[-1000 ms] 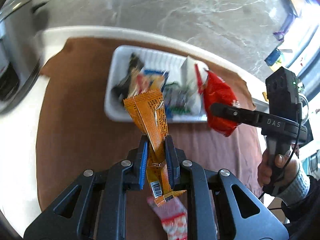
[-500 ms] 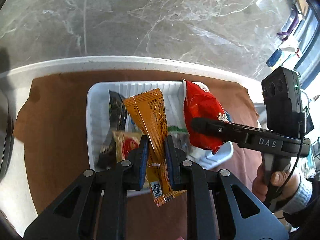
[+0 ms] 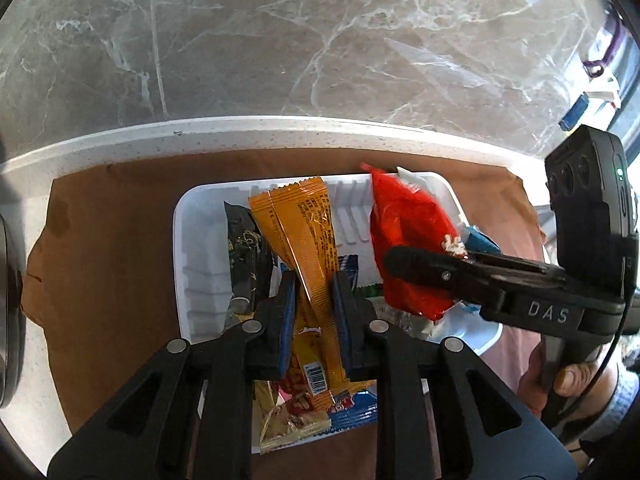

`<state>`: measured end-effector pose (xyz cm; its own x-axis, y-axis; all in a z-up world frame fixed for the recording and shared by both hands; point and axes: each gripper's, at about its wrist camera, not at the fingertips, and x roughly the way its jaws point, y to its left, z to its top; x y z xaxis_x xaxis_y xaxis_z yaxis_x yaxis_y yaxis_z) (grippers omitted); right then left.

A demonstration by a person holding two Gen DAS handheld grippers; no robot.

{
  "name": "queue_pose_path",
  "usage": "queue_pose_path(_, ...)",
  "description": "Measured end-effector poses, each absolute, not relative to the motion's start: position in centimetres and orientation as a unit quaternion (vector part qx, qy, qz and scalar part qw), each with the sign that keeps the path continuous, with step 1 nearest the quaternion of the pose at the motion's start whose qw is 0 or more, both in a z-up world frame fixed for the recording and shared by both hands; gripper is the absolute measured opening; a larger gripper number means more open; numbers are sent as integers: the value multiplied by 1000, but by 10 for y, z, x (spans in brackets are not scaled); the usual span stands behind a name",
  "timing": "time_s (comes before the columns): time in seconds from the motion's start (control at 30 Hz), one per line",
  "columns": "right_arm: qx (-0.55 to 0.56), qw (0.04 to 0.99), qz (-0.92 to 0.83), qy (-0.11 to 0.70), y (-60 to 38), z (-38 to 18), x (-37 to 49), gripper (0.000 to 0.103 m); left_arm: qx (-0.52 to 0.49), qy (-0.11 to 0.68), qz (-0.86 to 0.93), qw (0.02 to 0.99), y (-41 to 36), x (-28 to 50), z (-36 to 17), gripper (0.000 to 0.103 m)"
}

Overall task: Organize snacks
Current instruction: 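Place the orange bar in the tray while right tool places the Mylikes bag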

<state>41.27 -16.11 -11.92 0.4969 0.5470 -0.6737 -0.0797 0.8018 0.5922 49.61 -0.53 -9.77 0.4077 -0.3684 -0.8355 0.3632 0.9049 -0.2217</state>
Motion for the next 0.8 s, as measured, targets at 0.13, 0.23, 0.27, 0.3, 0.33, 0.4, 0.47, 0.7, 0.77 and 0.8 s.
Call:
queue_pose_path(0.13,232,832,186,469,-153,-118,416,43,11,496,-201,845,-6,498,-100,20)
queue_pose_path(0.23,208,846,181,456,-149,-109,413,53,21,490,-191,850,-6,496,-98,20)
queue_pose_path(0.27,204,849,180,454,-149,-107,412,55,23,487,-190,852,-5,495,-96,20)
queue_pose_path(0.3,199,852,179,449,-149,-104,410,57,24,485,-188,854,-4,493,-94,20)
queue_pose_path(0.33,196,855,178,445,-149,-101,409,59,26,482,-185,856,-4,492,-91,20)
queue_pose_path(0.4,190,862,179,434,-151,-94,403,60,28,475,-182,860,-3,487,-86,20)
queue_pose_path(0.47,181,867,180,427,-153,-88,396,60,32,468,-179,865,-1,480,-80,20)
queue_pose_path(0.7,159,873,198,415,-154,-73,357,63,35,455,-177,872,0,447,-60,28)
queue_pose_path(0.77,152,873,204,416,-154,-73,342,64,33,453,-177,873,0,432,-56,35)
queue_pose_path(0.8,149,873,207,416,-153,-73,336,64,34,453,-177,873,0,426,-54,42)
